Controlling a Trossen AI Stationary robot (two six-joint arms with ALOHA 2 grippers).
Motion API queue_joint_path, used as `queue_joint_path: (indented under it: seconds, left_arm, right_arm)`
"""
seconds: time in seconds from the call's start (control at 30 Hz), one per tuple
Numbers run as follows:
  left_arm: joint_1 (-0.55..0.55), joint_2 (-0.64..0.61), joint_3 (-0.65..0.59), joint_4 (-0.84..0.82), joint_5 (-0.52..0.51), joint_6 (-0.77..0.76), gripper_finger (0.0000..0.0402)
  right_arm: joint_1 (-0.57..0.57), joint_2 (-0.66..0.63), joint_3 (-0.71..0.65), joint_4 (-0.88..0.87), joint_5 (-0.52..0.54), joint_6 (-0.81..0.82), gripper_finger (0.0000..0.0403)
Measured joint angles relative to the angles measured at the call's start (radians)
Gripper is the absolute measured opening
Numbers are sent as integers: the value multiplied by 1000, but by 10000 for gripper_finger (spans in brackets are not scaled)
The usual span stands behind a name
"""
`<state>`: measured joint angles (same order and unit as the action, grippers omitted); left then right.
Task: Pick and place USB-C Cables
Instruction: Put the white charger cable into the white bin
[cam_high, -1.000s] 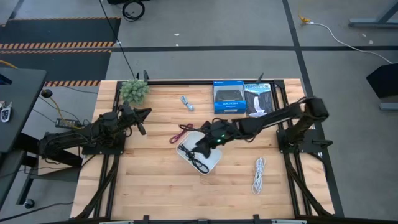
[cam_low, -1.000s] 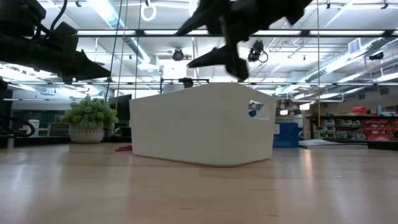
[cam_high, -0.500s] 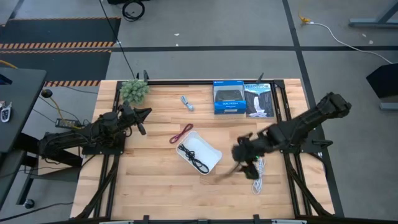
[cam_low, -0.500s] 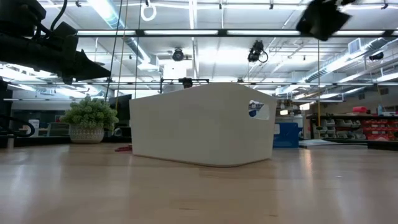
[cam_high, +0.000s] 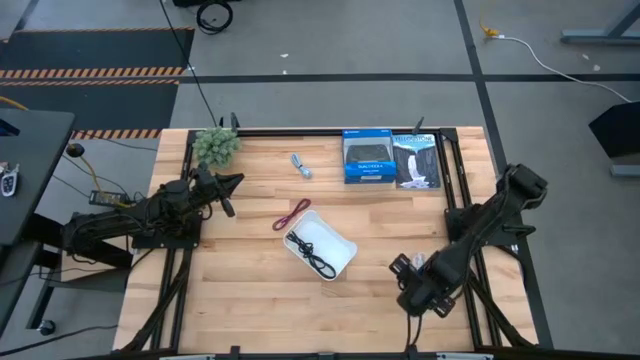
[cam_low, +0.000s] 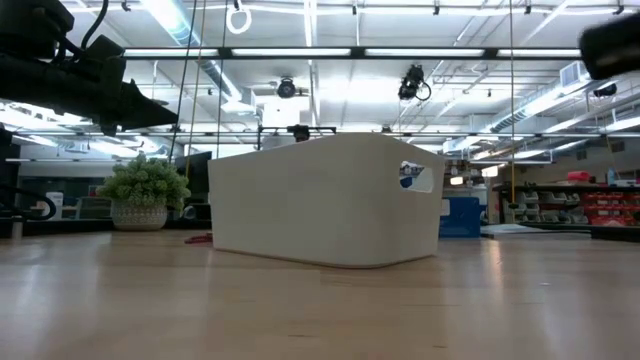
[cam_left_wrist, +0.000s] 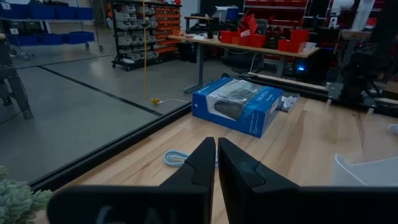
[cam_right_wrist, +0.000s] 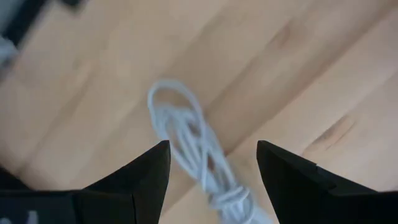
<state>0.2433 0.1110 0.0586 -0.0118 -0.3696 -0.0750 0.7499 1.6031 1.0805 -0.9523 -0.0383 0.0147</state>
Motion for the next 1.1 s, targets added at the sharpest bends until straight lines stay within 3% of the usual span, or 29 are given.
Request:
queue_joint_path:
  seconds: [0.23, 0.5, 0.7, 0.97, 1.1]
  left_arm:
    - [0, 0, 0, 0, 0, 0, 25]
    - [0, 0, 0, 0, 0, 0, 25]
    - [0, 0, 0, -1, 0, 0, 25]
    - [0, 0, 0, 0, 0, 0, 25]
    - [0, 0, 0, 0, 0, 0, 25]
  right_arm:
    - [41, 64, -3, -86, -59, -25, 246]
    - [101, 84, -71, 11, 52, -22, 228]
    - [107, 84, -113, 93, 70, -19, 163]
    - [107, 81, -131, 144, 50, -19, 27]
    - [86, 60, -103, 139, 8, -9, 20]
